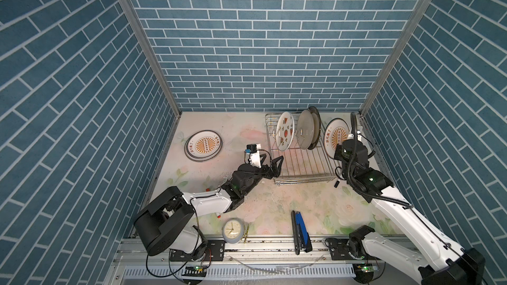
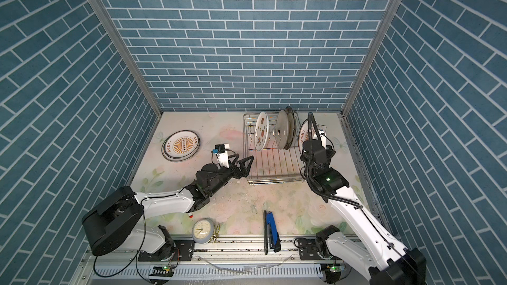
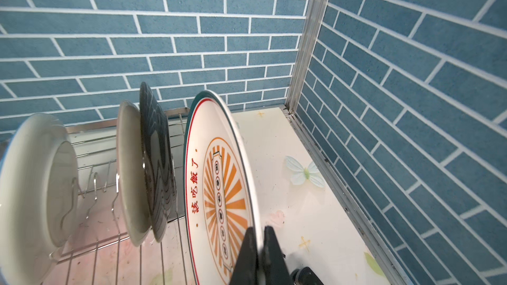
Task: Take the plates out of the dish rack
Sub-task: 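Lift the orange-sunburst plate out of the rack with the right gripper, then close the left gripper on the plate rim while the right gripper holds it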
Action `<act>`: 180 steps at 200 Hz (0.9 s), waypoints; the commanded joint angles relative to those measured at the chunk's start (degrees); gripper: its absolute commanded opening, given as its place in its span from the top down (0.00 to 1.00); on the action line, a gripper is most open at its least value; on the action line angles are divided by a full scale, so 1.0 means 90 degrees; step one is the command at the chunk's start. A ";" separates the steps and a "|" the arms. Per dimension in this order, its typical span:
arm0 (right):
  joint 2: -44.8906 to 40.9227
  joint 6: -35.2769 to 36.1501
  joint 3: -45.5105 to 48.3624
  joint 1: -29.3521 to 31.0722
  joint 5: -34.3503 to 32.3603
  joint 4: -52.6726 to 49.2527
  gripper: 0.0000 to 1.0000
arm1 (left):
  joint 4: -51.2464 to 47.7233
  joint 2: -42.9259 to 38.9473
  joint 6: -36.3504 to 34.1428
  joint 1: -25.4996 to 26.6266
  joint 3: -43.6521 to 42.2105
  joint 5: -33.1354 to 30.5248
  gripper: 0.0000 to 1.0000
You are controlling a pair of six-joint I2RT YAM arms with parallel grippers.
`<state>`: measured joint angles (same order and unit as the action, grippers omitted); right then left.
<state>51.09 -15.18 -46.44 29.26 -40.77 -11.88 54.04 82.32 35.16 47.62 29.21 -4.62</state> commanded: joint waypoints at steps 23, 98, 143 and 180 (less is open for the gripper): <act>-0.1315 -0.0644 0.0479 0.0030 0.0404 -0.0159 1.00 | 0.0744 -0.0134 0.0089 0.0024 -0.0306 0.0289 0.00; -0.2149 -0.0871 0.0986 0.0043 0.2814 0.0566 1.00 | 0.1532 -0.0081 0.0291 0.0007 -0.0558 0.0736 0.00; -0.2130 -0.1098 0.1131 0.0040 0.4372 0.1060 1.00 | 0.1467 -0.0340 0.0337 -0.0037 -0.0708 0.0826 0.00; -0.1953 -0.1403 0.1452 0.0037 0.5055 0.2117 1.00 | 0.1700 -0.0663 0.0386 -0.0151 -0.0907 0.1304 0.00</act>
<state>33.17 -23.31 -35.83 29.26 -2.28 -4.47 66.87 78.91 38.26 47.16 22.76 3.97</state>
